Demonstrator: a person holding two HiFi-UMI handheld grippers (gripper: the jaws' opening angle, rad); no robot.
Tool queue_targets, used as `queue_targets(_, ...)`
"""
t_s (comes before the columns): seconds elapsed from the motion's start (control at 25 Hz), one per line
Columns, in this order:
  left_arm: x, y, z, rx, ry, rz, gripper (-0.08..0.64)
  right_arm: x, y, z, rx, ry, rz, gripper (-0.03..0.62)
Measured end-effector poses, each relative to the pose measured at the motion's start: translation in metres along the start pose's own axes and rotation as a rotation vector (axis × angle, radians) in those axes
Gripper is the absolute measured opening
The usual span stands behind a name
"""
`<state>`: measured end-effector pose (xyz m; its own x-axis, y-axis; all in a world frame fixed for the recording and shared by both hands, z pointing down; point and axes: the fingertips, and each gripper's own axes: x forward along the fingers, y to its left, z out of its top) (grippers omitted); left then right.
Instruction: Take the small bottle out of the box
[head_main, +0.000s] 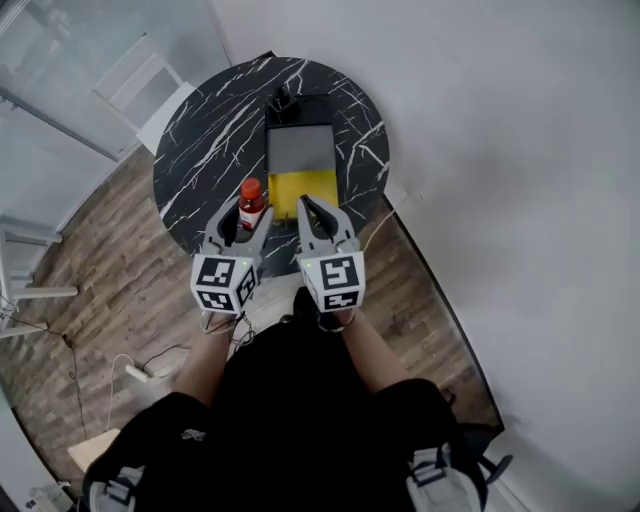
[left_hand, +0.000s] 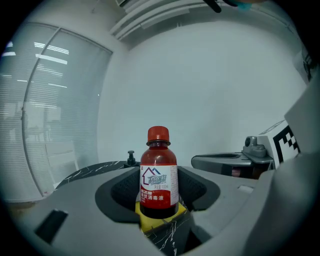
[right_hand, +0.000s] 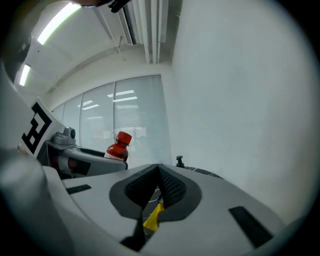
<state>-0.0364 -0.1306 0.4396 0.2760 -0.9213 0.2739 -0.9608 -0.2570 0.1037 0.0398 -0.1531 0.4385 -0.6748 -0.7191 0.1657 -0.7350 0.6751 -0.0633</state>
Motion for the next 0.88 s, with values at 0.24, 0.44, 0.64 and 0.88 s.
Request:
queue_targets(0.24, -0.039, -0.003, 0.032, 0.006, -0.105, 0.037, 0.209, -0.042, 0.009, 0.050, -0.086, -0.111, -0.077, -0.004)
queue_targets(0.44, -0.057, -0.011, 0.055, 0.020, -0.160, 0.032, 0.209, -0.067, 0.011, 0.082, -0.136, -0.162, -0.109, -0.005)
queue_targets(0.64, -0.066, -0.015, 0.075, 0.021, -0.206, 0.026, 0.209, -0.080, 0.013, 0.095, -0.156, -0.184, -0.117, -0.005)
queue_targets(0.88, -0.070, -0.011, 0.111, 0.043, -0.276, 0.031, 0.209, -0.069, 0.008, 0.120, -0.162, -0.205, -0.113, -0.005)
